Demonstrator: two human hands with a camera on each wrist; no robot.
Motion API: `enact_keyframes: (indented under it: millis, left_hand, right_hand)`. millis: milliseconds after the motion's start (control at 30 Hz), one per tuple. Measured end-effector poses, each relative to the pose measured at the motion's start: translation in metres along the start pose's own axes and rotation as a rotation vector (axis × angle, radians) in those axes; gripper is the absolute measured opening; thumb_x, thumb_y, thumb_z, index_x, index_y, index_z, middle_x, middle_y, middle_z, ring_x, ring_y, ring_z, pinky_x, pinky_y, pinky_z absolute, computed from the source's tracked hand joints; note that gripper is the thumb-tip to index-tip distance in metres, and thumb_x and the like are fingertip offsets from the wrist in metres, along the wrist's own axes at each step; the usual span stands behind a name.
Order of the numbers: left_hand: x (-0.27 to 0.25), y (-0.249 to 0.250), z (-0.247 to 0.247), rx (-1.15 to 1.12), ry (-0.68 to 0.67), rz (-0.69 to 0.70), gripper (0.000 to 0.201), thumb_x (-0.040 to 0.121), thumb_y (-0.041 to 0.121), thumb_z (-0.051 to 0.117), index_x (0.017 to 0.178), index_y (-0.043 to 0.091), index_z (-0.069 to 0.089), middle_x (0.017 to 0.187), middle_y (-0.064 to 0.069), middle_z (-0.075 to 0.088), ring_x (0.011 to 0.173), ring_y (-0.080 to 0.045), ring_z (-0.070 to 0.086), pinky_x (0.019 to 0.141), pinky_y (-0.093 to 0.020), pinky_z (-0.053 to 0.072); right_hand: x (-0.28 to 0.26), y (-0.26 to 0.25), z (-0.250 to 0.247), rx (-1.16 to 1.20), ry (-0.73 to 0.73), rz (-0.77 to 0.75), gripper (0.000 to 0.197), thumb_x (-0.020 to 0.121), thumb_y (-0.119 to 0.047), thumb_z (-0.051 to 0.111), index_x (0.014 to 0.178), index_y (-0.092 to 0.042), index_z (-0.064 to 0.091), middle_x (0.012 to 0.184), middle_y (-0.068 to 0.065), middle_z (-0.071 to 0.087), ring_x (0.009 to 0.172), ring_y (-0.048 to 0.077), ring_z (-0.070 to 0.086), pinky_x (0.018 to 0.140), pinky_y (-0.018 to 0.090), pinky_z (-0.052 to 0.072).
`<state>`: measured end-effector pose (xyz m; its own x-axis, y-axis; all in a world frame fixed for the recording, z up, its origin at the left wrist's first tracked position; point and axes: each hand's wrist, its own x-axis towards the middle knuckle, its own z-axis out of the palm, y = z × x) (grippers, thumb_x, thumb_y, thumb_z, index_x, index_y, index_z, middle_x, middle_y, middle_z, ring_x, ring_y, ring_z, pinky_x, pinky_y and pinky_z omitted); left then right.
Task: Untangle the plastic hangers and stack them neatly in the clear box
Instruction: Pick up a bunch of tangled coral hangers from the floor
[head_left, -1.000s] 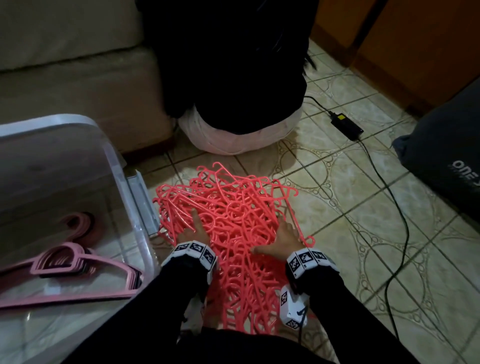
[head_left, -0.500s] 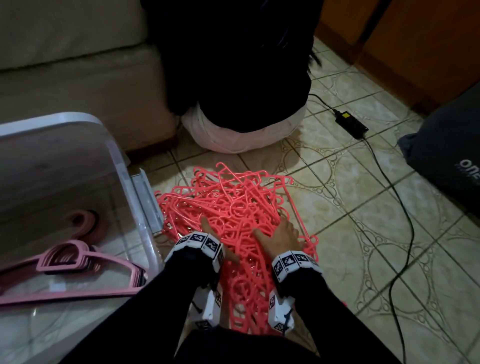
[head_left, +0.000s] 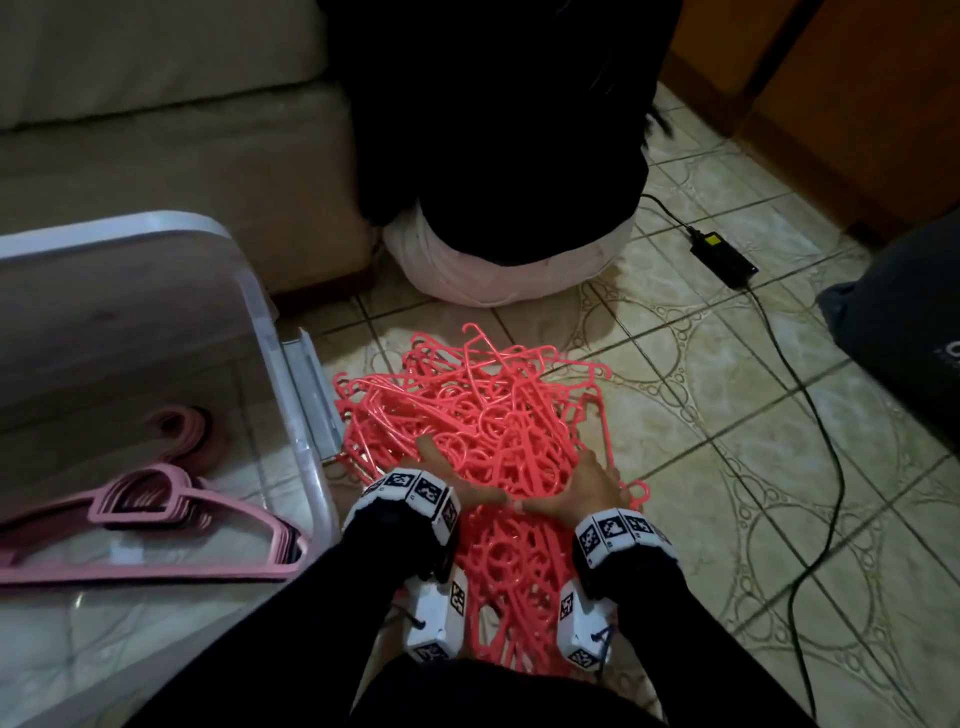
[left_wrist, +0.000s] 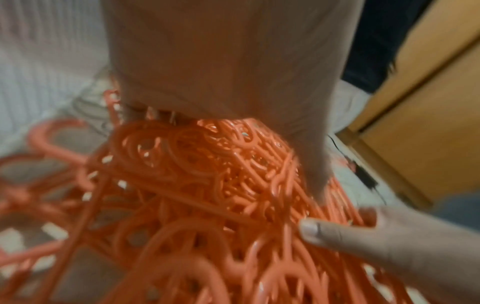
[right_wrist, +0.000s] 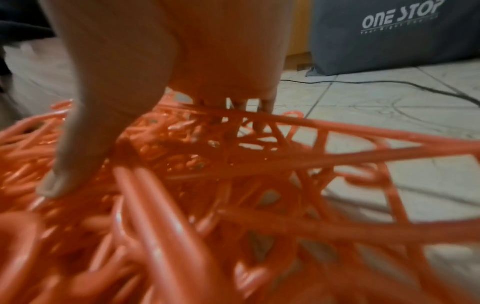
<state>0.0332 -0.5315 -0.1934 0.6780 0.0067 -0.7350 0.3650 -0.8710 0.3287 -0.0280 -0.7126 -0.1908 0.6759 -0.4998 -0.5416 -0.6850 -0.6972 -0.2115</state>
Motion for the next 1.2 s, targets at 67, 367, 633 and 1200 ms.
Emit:
enact_keyframes:
  millis: [67, 367, 633, 1200]
  left_hand:
    - [-0.002, -0.002, 0.000, -0.012, 0.009, 0.056, 0.147, 0.039, 0.063, 0.086, 0.148, 0.017, -0.002, 0.146, -0.020, 0.033, 0.132, -0.038, 0.037, 0.101, -0.045, 0.042]
    - [-0.010, -0.009, 0.003, -0.070, 0.131, 0.272, 0.127, 0.038, 0.066, 0.084, 0.138, 0.026, 0.016, 0.116, -0.004, 0.063, 0.101, -0.027, 0.064, 0.078, -0.033, 0.052]
    - [-0.044, 0.001, -0.011, -0.092, 0.190, 0.416, 0.113, 0.051, 0.060, 0.083, 0.136, 0.027, 0.017, 0.092, 0.007, 0.064, 0.075, -0.014, 0.064, 0.061, -0.028, 0.053]
    - [-0.168, 0.086, -0.146, -0.086, 0.547, 0.902, 0.092, 0.063, 0.060, 0.076, 0.122, 0.010, 0.027, 0.073, 0.009, 0.049, 0.060, -0.013, 0.055, 0.040, -0.024, 0.027]
  right_hand:
    - [-0.001, 0.000, -0.002, 0.030, -0.006, -0.008, 0.127, 0.040, -0.064, 0.084, 0.140, -0.015, 0.023, 0.140, 0.015, 0.042, 0.132, 0.035, 0.035, 0.105, 0.048, 0.034]
    - [-0.013, 0.004, -0.012, 0.188, -0.014, -0.166, 0.109, 0.044, -0.046, 0.090, 0.134, -0.013, 0.037, 0.121, 0.008, 0.061, 0.110, 0.026, 0.059, 0.095, 0.041, 0.048]
    - [-0.034, 0.008, -0.040, 0.158, 0.125, -0.225, 0.106, 0.041, -0.053, 0.088, 0.128, -0.012, 0.042, 0.116, 0.008, 0.063, 0.107, 0.027, 0.060, 0.092, 0.039, 0.050]
    - [-0.130, -0.032, -0.218, 0.226, 0.531, -0.547, 0.094, 0.048, -0.053, 0.086, 0.121, -0.014, 0.042, 0.111, 0.005, 0.063, 0.099, 0.024, 0.061, 0.085, 0.041, 0.052]
